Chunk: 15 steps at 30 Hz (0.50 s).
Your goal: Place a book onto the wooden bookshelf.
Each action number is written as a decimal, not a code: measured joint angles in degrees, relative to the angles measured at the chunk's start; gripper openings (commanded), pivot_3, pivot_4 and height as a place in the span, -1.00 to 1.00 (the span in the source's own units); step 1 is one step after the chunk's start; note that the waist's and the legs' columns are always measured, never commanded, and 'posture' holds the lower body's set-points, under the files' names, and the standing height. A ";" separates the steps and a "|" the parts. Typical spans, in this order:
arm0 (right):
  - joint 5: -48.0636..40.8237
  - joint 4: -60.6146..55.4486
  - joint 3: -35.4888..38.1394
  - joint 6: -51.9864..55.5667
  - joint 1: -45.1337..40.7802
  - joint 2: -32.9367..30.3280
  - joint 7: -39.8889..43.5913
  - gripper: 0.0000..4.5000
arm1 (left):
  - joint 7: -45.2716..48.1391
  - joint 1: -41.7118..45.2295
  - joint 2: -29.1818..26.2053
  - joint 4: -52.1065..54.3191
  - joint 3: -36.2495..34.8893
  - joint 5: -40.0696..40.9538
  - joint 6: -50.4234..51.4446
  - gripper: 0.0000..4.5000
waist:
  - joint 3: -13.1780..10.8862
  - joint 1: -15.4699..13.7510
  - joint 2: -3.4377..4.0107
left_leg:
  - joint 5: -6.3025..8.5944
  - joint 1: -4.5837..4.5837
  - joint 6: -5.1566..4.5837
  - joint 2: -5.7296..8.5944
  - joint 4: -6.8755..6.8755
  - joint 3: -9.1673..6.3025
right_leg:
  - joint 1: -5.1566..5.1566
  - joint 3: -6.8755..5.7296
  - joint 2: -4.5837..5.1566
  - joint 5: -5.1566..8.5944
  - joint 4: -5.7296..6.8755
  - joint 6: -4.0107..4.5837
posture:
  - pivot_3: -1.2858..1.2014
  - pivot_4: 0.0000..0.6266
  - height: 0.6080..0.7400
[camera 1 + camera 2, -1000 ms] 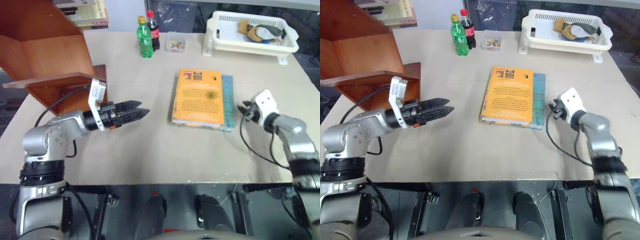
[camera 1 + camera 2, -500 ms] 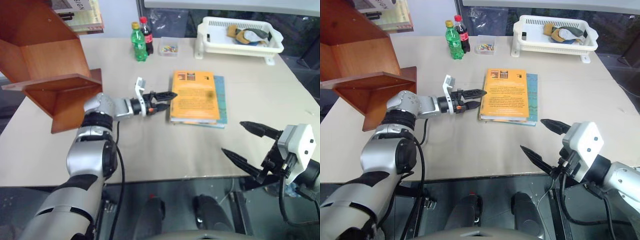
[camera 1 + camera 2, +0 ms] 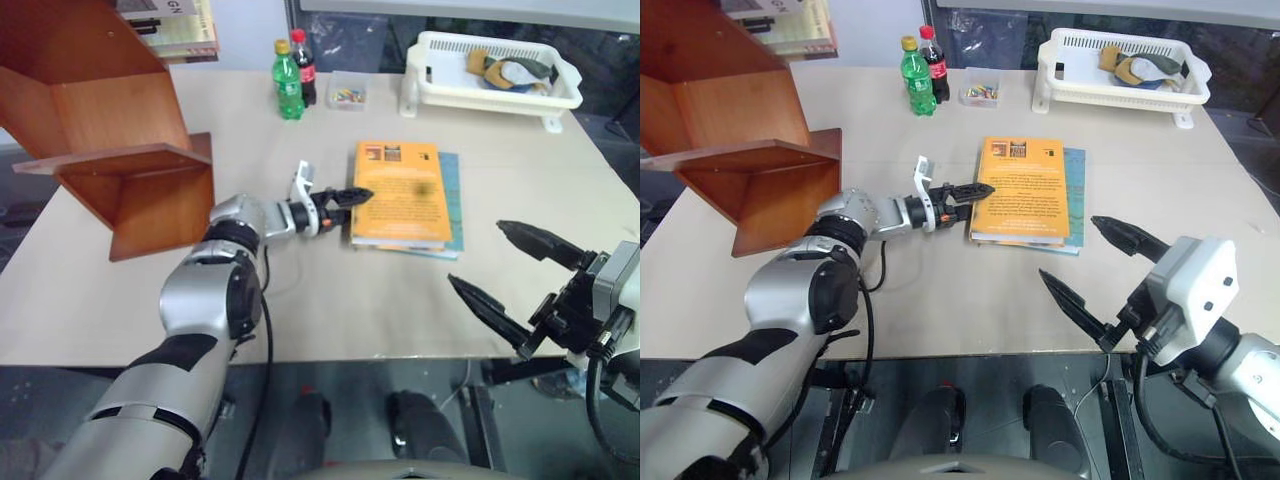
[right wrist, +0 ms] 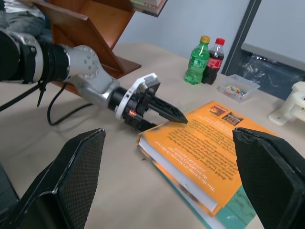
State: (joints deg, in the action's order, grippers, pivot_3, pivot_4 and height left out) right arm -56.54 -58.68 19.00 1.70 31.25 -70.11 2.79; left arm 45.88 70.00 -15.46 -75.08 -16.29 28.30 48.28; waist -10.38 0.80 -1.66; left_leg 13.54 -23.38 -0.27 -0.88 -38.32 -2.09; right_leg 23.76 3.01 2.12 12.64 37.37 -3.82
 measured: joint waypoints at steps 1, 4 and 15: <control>0.30 0.00 -0.41 -0.87 0.88 -0.80 -0.77 0.95 | 0.00 0.01 0.34 -0.09 -0.47 -0.08 -0.40 1.00 | -0.01 -0.07 -0.01 | 0.00 -0.02 0.00 0.00 -0.01 -0.01 | 0.01 -0.01 0.00 0.00 -0.01 0.00 | 0.03 -0.52 1.00; 1.83 0.01 -0.70 -4.24 4.24 -3.41 -3.31 0.95 | 0.30 0.01 1.48 -0.41 -1.75 -0.33 -1.57 1.00 | 0.00 -0.14 -0.01 | 0.00 -0.07 0.00 0.02 -0.02 -0.03 | 0.01 -0.01 0.00 0.00 -0.06 0.00 | 0.03 -0.52 1.00; 2.50 0.00 -0.72 -9.54 8.18 -8.91 -8.69 1.00 | -0.64 -0.01 1.92 -1.03 -7.66 -0.57 -0.62 -0.86 | 0.01 -0.11 -0.04 | 0.00 -0.15 0.00 0.03 -0.03 -0.09 | 0.00 -0.03 0.00 -0.05 -0.19 -0.05 | 0.03 -0.52 1.00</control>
State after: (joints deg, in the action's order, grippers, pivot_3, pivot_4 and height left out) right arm -54.03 -58.68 18.28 -7.84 39.43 -79.02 -5.89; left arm 45.23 70.00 -13.54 -76.11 -23.94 27.73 47.66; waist -10.37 0.69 -1.69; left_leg 13.54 -23.53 -0.27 -0.85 -38.35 -2.17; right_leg 23.76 2.99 2.12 12.59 37.18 -3.88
